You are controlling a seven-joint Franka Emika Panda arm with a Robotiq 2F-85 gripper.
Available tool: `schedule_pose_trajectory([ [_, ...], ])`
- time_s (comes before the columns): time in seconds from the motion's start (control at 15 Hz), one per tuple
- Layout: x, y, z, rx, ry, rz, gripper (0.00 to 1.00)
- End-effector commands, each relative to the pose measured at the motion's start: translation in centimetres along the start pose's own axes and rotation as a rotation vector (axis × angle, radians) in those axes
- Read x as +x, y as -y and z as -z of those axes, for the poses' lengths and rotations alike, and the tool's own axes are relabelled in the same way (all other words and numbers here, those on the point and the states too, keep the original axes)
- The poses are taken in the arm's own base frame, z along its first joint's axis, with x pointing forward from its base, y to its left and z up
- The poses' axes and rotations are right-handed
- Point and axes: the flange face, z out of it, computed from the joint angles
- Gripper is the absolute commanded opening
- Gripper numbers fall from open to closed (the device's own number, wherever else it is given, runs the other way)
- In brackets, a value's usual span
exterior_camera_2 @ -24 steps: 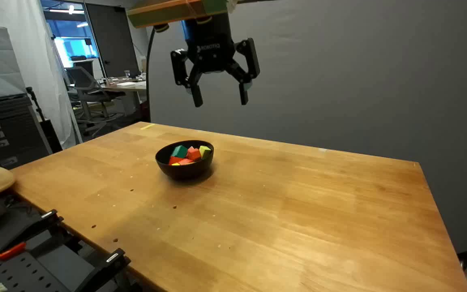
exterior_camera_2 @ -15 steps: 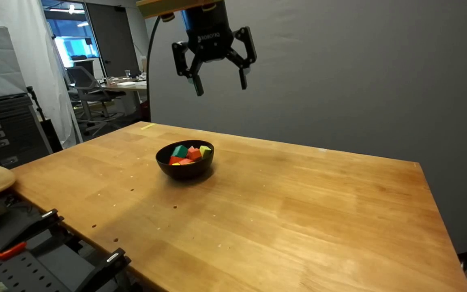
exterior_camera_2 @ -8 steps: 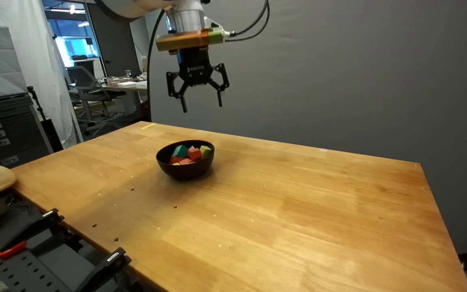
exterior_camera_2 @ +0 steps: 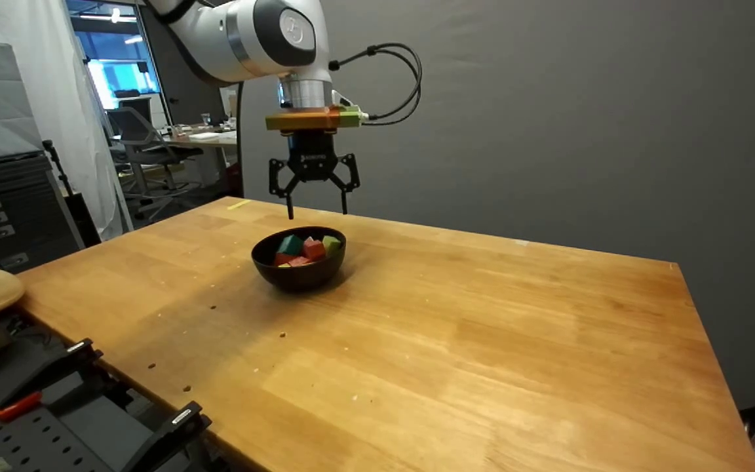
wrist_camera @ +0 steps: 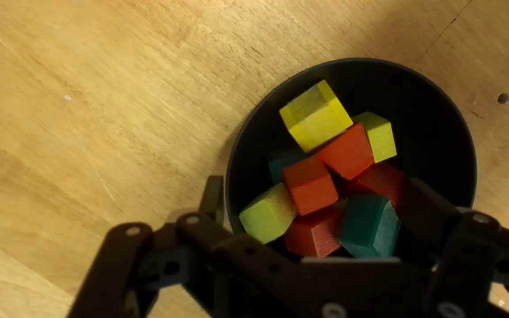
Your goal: Take the blocks in the bowl and put them on the table
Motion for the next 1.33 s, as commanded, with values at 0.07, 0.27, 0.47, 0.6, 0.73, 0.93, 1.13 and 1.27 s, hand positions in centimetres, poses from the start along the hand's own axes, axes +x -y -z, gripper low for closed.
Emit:
schedule_pose_trajectory([
  [0.07,-0.3,1.1,-0.1,-0.016,-0.108,-0.041,1.0],
  [0.27,0.0,2.5,-1.4,-0.033,-0.165,-0.065,1.0],
  [0.47,0.1,3.9,-3.0,-0.044,-0.186,-0.086,1.0],
  [0.6,0.0,4.7,-3.9,-0.059,-0.185,-0.086,1.0],
  [0.73,-0.2,5.2,-4.6,-0.072,-0.172,-0.08,1.0],
  [0.93,-0.5,5.6,-5.4,-0.095,-0.155,-0.075,0.67],
  [1.13,-0.5,5.4,-6.0,-0.119,-0.146,-0.073,0.51],
  [1.27,-0.4,5.4,-6.1,-0.136,-0.143,-0.067,0.51],
])
